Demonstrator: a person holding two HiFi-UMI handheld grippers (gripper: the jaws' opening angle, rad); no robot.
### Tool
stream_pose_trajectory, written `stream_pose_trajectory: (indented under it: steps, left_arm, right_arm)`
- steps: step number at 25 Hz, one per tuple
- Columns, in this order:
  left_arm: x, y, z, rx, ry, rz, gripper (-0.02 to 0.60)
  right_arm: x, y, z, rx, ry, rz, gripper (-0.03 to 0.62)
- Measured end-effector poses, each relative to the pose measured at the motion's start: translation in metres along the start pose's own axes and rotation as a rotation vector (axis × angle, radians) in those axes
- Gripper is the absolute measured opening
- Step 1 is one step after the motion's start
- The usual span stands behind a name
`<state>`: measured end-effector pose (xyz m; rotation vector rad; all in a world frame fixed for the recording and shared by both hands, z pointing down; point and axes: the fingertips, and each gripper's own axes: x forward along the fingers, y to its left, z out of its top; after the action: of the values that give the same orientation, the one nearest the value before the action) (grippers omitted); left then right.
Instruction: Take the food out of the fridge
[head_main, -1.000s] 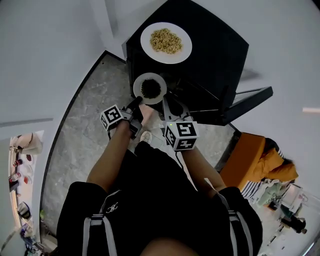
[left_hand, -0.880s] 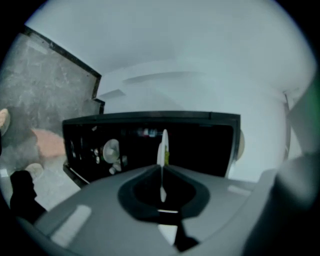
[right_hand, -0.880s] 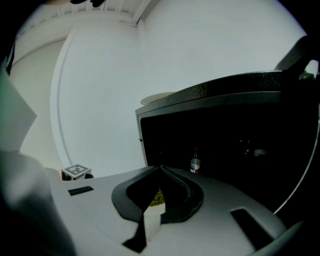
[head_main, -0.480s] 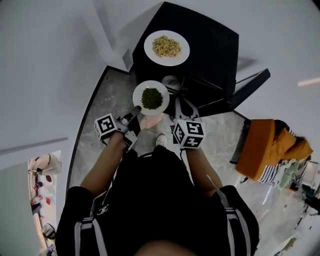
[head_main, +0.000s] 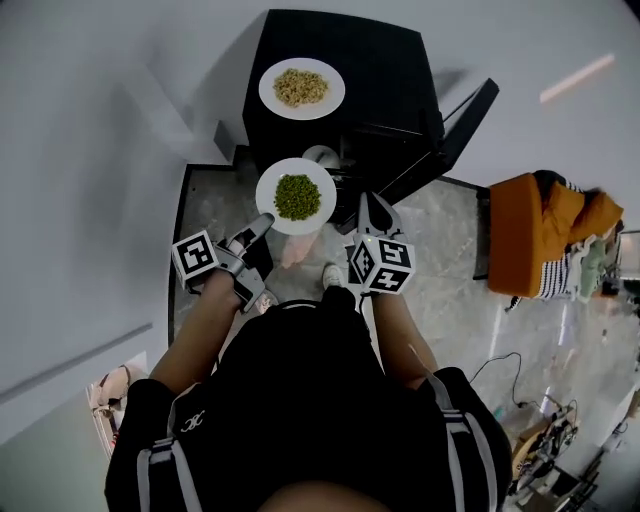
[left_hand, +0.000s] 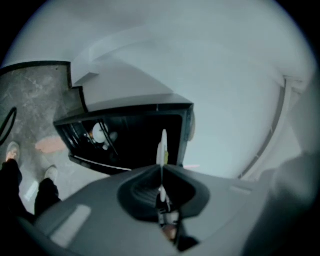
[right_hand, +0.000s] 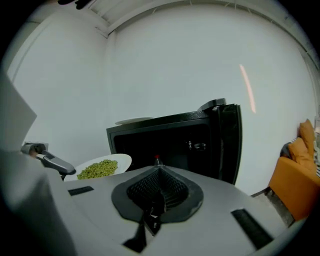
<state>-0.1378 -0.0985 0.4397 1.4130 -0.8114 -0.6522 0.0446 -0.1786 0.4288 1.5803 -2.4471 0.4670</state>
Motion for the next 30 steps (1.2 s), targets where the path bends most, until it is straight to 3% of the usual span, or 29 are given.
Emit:
stream_pose_trajectory:
  steps: [5,12,17,23,27,30]
  left_arm:
    - [0.012,-0.026,-0.013,0.023,0.134,-0.042,0.009]
    - [0.041,-0.081,-0.04,0.025,0.215,-0.122,0.011]
    - [0.065,-0.105,-0.045,0.041,0.211,-0.13,0.012]
    - [0.066,-0.104,-0.04,0.049,0.156,-0.17,0.015]
    - [0.129,-0.13,-0.028,0.07,0.132,-0.154,0.017]
    - [0.14,-0.139,-0.025,0.075,0.106,-0.15,0.023]
  right_arm:
    - [-0.03,-0.002,-0.004,0.046,-0.032,-0.118,0.0]
    - [-0.064,-0.011,-0.002,0.089,-0.039,-0.148,0.0]
    - [-0.08,-0.022,0.002,0.129,-0.052,-0.129,0.0]
    - [-0.095,-0.005,-0.025,0.104,-0.062,-0.096,0.0]
    - [-0.081,-0.037,0.004,0.108,-0.067,-0.091,0.0]
    - [-0.091,-0.035,0.01,0.103,-0.075,-0.085,0.0]
